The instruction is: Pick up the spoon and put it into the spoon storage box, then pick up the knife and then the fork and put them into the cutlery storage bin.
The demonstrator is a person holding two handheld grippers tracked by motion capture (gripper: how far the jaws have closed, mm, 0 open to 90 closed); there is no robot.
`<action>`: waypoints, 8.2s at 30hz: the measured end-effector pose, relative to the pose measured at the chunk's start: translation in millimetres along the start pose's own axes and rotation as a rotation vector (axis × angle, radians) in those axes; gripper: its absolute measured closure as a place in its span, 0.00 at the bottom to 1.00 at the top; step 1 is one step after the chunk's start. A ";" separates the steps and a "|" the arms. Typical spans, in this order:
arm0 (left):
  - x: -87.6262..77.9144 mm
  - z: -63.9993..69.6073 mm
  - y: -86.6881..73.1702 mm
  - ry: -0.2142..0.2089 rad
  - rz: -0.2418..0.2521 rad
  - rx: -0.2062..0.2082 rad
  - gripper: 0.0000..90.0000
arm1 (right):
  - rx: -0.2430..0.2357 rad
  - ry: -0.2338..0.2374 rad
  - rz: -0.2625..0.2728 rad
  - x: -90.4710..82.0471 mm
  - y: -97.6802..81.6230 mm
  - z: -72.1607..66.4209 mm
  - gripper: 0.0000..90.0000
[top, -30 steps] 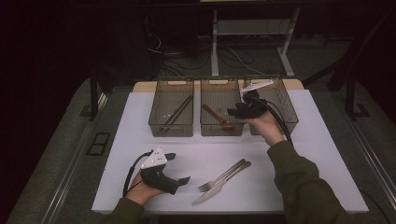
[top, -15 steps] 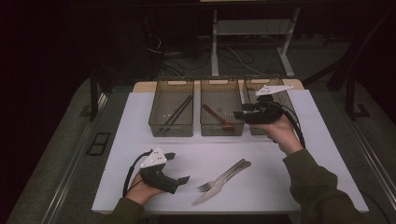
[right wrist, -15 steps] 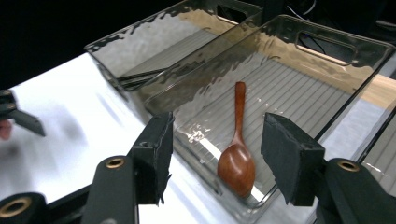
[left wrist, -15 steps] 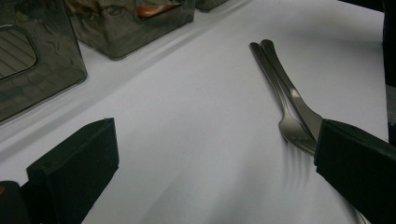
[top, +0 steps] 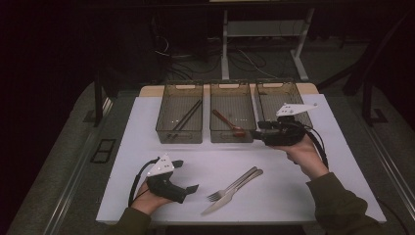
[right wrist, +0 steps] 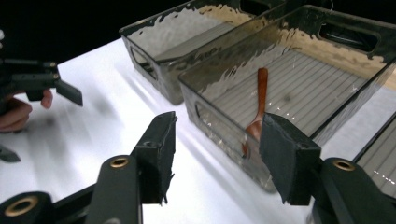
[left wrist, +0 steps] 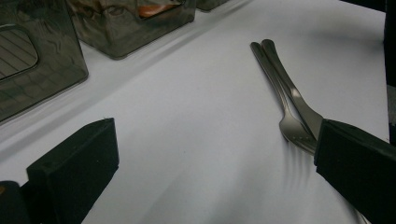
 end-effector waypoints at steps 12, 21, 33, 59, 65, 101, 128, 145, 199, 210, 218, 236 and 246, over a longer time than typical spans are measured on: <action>-0.9 0.1 -0.2 0.003 -0.003 0.003 0.00 | 0.009 0.003 -0.035 -7.0 -34.0 -4.3 0.70; -2.6 0.2 -0.3 0.011 -0.001 -0.003 0.00 | 0.028 0.016 -0.057 -11.7 -57.3 -5.1 0.84; -3.6 0.4 -0.8 0.011 -0.004 0.002 0.00 | 0.008 0.054 -0.112 -12.0 -81.6 -17.4 0.99; -2.1 0.8 -1.2 0.010 -0.007 0.002 0.00 | -0.113 0.125 -0.271 37.3 -101.6 -50.7 0.99; -2.5 0.8 -1.4 0.009 -0.010 0.001 0.00 | -0.154 0.131 -0.295 46.6 -104.4 -60.6 0.99; -2.7 0.8 -1.1 0.007 -0.005 -0.001 0.00 | -0.235 0.082 -0.380 36.9 -109.5 -50.9 0.99; -3.2 0.9 -0.7 0.004 -0.004 0.001 0.00 | -0.293 0.186 -0.467 15.1 -123.4 -56.0 0.99; -1.6 1.5 -0.5 0.000 -0.006 0.002 0.00 | -0.326 0.221 -0.480 1.5 -131.7 -64.5 0.99; 1.3 3.2 -0.8 -0.007 -0.014 0.007 0.00 | -0.743 0.279 -0.818 33.6 -112.7 -109.8 0.85; 0.9 3.1 -0.9 -0.006 -0.014 0.008 0.00 | -0.754 0.255 -0.855 33.4 -112.6 -112.3 0.87; -0.3 2.2 -0.9 -0.005 -0.014 0.007 0.00 | -0.771 0.305 -0.787 28.2 -110.6 -110.5 0.87; -0.9 2.1 -0.3 -0.006 -0.007 0.007 0.00 | -0.548 0.325 -0.520 1.2 -84.4 -76.8 0.87; -2.0 0.2 -0.4 -0.005 0.001 0.003 0.00 | -0.352 0.230 -0.373 -4.9 -68.4 -48.8 0.87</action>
Point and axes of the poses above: each handheld gripper's, and its own axes: x roughly forward along the jaws, y roughly out of its top, z roughly to its right, the point moved 7 cm from there along x, roughly forward along the jaws, and after that the axes turned 3 degrees about -y, right-handed, at the moved point
